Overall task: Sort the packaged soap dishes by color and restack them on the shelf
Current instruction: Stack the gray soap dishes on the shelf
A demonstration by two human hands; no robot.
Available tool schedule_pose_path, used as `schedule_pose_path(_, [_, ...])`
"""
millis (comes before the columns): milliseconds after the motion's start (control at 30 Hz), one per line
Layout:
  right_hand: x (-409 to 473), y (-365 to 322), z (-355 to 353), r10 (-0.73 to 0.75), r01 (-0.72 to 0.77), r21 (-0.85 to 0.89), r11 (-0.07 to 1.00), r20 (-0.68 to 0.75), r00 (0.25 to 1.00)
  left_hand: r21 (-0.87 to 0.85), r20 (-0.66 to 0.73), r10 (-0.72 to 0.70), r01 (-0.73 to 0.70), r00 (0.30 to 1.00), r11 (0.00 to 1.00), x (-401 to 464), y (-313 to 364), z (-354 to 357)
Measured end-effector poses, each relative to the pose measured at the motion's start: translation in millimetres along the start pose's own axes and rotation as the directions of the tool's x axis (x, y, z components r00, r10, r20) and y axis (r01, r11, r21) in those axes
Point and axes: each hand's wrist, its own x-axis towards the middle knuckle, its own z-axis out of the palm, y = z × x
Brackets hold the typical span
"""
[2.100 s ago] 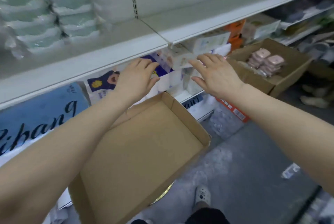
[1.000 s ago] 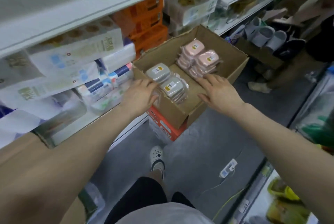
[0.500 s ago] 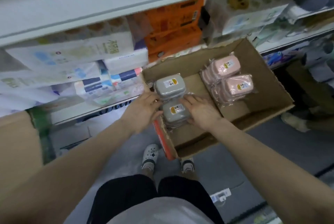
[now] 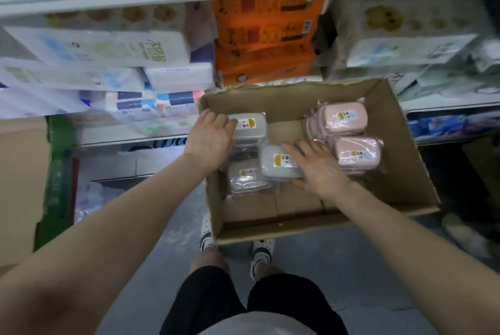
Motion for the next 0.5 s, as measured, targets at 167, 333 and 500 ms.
schedule_pose_path(167, [-11, 44, -11, 0.132, -0.133, -0.009, 0.991, -0.064, 0.989, -0.039, 0.135, -0.040, 0.046, 0.990, 0.998, 43, 28, 16])
schedule_pose_path(333, [-4, 54, 0, 0.144, -0.147, -0.019, 0.989, -0.092, 0.985, -0.018, 0.284, -0.130, 0.140, 0.950, 0.990, 65, 24, 40])
schedule_pose_path(500, [2, 53, -3, 0.162, -0.164, -0.018, 0.986, -0.078, 0.984, 0.032, 0.216, -0.148, 0.144, 0.965, 0.989, 53, 31, 41])
